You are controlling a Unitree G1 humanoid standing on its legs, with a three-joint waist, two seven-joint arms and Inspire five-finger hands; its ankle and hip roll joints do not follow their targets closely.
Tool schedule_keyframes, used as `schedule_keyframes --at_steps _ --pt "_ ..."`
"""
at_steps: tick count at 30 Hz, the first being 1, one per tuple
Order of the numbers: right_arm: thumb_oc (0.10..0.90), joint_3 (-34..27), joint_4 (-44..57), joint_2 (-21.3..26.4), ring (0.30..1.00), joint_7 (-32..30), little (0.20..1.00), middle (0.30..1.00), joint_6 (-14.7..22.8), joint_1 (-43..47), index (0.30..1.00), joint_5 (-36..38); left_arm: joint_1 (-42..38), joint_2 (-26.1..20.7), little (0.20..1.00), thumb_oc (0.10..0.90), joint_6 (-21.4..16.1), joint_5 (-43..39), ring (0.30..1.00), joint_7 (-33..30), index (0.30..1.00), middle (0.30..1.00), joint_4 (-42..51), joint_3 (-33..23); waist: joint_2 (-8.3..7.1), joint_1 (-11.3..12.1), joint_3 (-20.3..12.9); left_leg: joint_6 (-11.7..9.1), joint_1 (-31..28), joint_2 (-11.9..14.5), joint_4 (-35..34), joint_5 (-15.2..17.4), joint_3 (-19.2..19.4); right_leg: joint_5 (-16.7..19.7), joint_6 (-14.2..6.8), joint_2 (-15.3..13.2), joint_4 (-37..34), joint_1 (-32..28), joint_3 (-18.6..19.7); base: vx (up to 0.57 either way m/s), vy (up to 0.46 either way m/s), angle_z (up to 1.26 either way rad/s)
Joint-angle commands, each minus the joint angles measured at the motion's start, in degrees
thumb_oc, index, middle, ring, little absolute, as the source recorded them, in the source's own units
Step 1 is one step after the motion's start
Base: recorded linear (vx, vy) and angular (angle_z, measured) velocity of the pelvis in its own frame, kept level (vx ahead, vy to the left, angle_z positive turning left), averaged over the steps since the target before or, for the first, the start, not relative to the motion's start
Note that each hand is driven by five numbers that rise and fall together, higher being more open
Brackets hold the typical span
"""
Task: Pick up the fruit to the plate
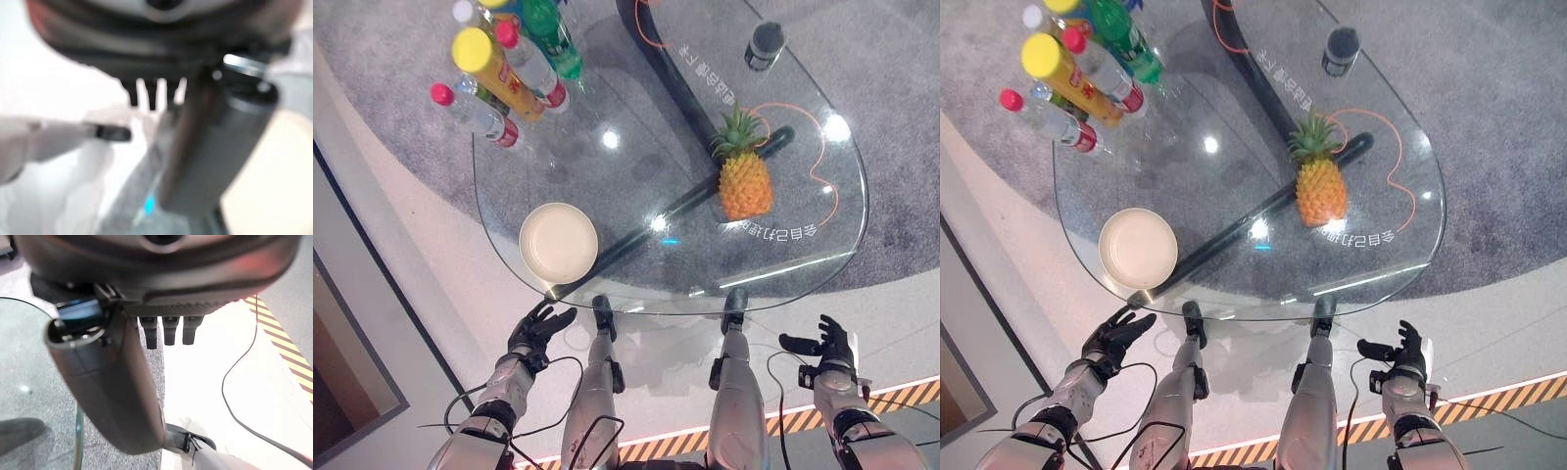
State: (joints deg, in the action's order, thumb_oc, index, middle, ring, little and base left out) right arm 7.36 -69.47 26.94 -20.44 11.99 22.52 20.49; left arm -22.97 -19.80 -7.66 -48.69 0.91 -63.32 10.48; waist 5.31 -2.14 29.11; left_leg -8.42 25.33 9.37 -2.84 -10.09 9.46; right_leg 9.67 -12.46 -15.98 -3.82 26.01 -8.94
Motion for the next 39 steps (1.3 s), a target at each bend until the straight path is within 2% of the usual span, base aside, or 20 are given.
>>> schedule_keyframes --at_steps 1,15,23,31,39 --pt "0.800 0.62 0.64 3.27 0.900 -3.19 0.900 0.900 0.40 0.58 0.900 3.45 -2.18 -4.02 0.900 0.800 -2.24 -1.11 0.900 -3.53 0.900 0.900 -3.19 -0.60 -1.12 -0.03 0.69 1.08 6.87 -2.06 7.08 3.57 -4.75 -0.47 1.14 0.57 9.63 9.17 2.50 -0.05 -0.047 0.03" --pt "0.800 3.15 2.32 4.77 0.900 -3.56 0.900 0.900 1.08 6.28 0.900 5.39 -4.62 -4.49 0.900 0.800 -3.18 1.29 0.900 -7.85 0.900 0.900 -2.07 0.52 -0.87 0.88 0.69 0.86 11.46 -1.80 8.40 2.69 -4.99 -0.39 1.45 0.90 12.16 14.24 1.23 -0.01 -0.007 0.01" --pt "0.800 3.78 2.81 5.29 0.900 -3.52 0.900 0.900 0.10 8.25 0.900 6.52 -5.70 -5.34 0.900 0.800 -2.63 1.67 0.900 -7.41 0.900 0.900 -1.86 0.87 -1.57 1.26 0.69 0.76 13.43 -1.35 9.30 2.56 -5.25 -0.41 1.62 1.00 13.30 15.97 0.39 0.00 -0.005 0.02" --pt "0.800 3.38 1.92 5.60 0.900 -4.18 0.900 0.900 1.08 7.76 0.900 7.29 -5.48 -5.63 0.900 0.800 -2.29 1.89 0.900 -6.43 0.900 0.900 -1.63 1.24 -1.67 1.63 0.69 0.71 14.11 -1.13 9.67 2.74 -5.16 -0.77 1.34 0.76 14.51 16.81 -0.44 0.02 -0.013 0.01" --pt "0.800 0.72 0.01 8.85 0.900 -8.46 0.900 0.900 -0.68 7.68 0.900 10.41 -4.24 -6.69 0.900 0.800 -2.50 2.09 0.900 -5.92 0.900 0.900 -1.25 1.68 -2.40 2.03 0.69 0.61 14.84 -0.74 9.77 2.65 -5.14 -0.45 1.14 0.85 14.83 17.29 -1.25 0.02 -0.012 0.01"
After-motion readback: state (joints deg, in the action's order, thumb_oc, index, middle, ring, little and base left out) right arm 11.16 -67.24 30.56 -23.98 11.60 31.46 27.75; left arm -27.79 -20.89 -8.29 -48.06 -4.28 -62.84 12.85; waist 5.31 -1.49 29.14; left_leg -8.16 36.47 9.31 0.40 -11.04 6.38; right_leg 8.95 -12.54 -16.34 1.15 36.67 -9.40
